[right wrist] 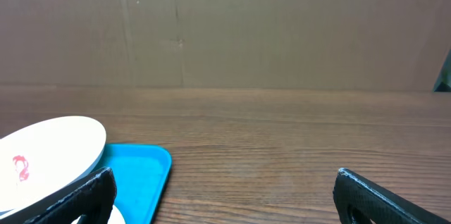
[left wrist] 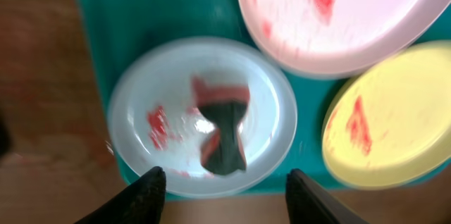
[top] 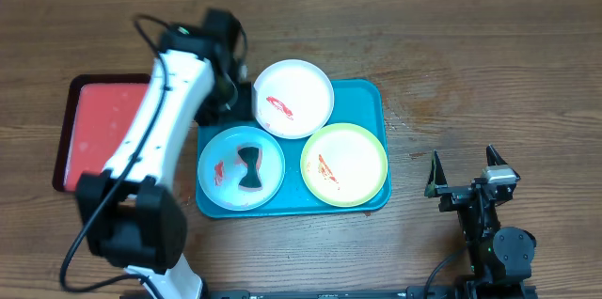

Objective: Clean dirty plates on tray and stack at the side

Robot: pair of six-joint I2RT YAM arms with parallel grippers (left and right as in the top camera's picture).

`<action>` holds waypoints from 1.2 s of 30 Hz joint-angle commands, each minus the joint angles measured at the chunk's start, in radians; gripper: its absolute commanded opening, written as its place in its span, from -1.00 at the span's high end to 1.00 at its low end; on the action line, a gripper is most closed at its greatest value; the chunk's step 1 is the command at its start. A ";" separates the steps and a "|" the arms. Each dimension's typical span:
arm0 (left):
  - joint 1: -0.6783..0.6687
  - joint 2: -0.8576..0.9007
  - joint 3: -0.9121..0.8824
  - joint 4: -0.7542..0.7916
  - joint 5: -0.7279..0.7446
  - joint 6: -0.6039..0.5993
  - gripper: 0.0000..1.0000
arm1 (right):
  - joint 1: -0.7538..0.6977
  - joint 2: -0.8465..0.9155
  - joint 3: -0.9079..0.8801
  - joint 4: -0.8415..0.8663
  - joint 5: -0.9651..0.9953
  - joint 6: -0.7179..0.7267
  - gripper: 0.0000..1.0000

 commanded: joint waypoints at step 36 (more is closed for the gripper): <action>0.315 -0.141 0.161 -0.027 -0.034 -0.118 -1.00 | 0.292 1.444 1.508 -0.738 -0.465 0.354 -0.18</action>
